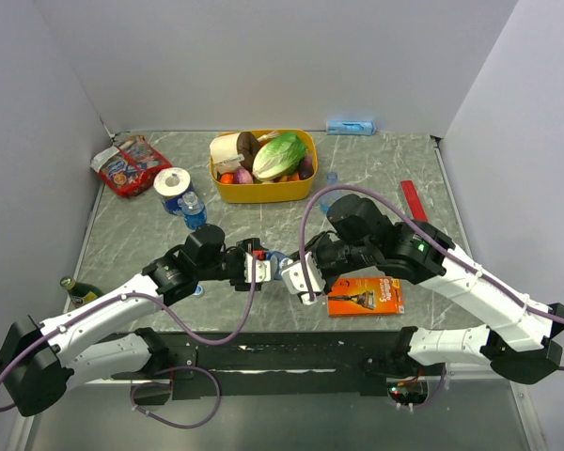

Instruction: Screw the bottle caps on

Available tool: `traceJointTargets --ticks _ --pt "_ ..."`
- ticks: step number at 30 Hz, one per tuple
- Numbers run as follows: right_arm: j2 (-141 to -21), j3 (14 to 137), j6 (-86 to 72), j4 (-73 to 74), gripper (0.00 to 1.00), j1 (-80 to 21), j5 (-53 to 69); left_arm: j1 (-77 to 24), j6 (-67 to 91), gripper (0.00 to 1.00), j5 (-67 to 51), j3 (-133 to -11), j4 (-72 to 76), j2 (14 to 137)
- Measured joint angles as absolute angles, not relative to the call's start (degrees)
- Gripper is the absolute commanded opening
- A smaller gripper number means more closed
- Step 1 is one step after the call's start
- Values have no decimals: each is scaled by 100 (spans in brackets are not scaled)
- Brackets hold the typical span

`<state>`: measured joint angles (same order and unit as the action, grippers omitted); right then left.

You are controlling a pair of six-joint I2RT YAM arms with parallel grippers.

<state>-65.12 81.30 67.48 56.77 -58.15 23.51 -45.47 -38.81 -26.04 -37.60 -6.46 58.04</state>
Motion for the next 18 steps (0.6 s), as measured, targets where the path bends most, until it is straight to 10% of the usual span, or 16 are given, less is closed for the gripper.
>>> traceJointTargets --ticks 18 --pt "-6641 8090 6672 5559 29 -5850 2272 -4574 -3680 1 -2434 -3686 -338 5907"
